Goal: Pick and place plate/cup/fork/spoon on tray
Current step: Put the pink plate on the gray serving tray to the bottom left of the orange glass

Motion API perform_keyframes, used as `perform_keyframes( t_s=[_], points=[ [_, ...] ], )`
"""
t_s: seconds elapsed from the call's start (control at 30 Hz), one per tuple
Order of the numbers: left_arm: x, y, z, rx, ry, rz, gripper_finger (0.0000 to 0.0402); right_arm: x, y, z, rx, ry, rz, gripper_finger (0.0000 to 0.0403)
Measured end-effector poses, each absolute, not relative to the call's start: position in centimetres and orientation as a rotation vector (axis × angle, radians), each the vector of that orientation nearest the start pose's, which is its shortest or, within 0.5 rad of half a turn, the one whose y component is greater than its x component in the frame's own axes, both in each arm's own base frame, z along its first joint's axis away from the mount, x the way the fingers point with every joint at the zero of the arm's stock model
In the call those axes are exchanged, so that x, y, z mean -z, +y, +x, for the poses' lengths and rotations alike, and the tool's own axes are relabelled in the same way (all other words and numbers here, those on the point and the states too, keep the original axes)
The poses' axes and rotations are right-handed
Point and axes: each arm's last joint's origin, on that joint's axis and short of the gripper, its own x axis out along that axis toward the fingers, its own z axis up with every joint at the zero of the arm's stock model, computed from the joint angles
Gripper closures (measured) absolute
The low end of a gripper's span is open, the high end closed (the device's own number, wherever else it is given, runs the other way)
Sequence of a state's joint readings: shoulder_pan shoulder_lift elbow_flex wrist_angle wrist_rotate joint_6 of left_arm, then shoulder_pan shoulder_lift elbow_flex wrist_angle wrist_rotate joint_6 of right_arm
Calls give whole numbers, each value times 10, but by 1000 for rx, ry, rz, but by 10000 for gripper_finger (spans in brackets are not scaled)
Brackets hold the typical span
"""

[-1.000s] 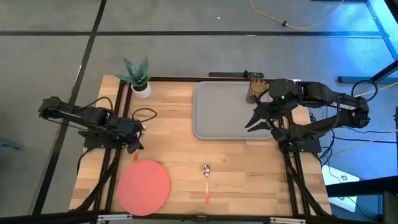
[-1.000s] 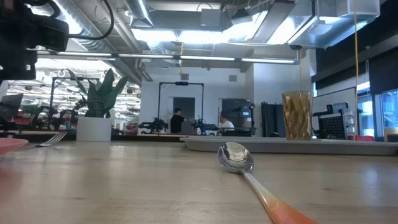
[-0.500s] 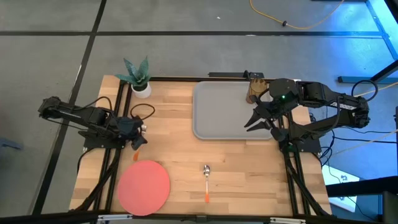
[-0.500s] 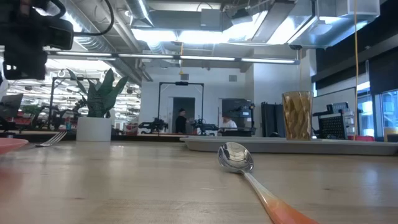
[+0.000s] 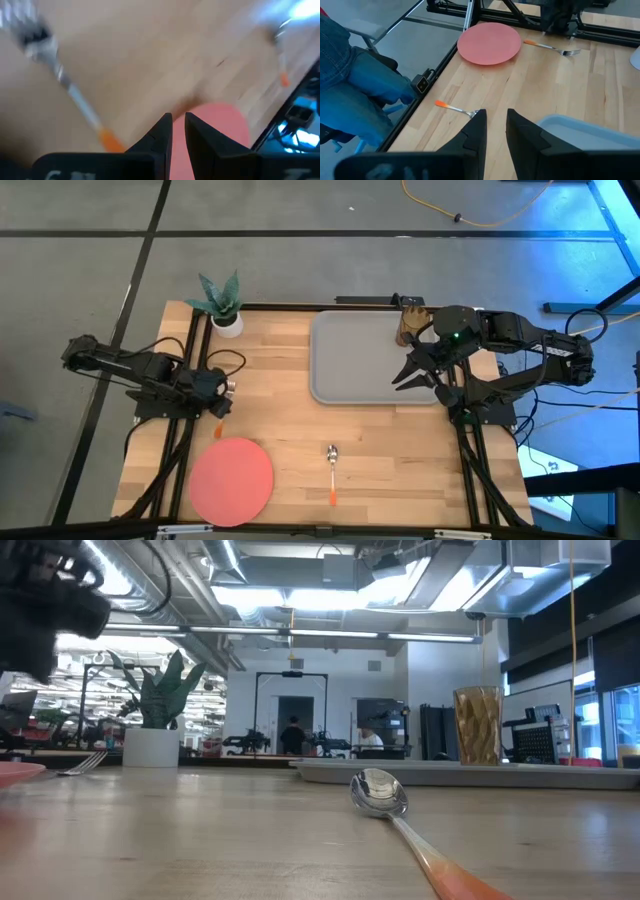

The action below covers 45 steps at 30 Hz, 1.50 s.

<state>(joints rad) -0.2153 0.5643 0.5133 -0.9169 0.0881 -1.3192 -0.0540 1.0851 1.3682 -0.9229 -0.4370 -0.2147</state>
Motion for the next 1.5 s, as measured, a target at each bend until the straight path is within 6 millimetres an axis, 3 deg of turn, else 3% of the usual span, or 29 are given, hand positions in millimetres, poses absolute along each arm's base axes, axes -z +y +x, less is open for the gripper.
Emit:
perform_keyframes(
  t_s=[0.1,0.5,0.7,1.03,1.5],
  points=[
    [-212,-24,95,-409,1032,-1178,356,-407,2,191,-434,580,-49,330],
    [-220,-31,104,-196,1031,-1254,356,-407,2,191,-435,580,-51,330],
    [-229,-42,118,70,912,-1001,356,-407,2,191,-435,581,-51,330],
    [-208,-57,134,101,1023,-617,356,-407,2,191,-435,581,-51,330],
    [-171,-79,155,111,1239,-426,356,-407,2,191,-436,581,-55,330]
  ],
)
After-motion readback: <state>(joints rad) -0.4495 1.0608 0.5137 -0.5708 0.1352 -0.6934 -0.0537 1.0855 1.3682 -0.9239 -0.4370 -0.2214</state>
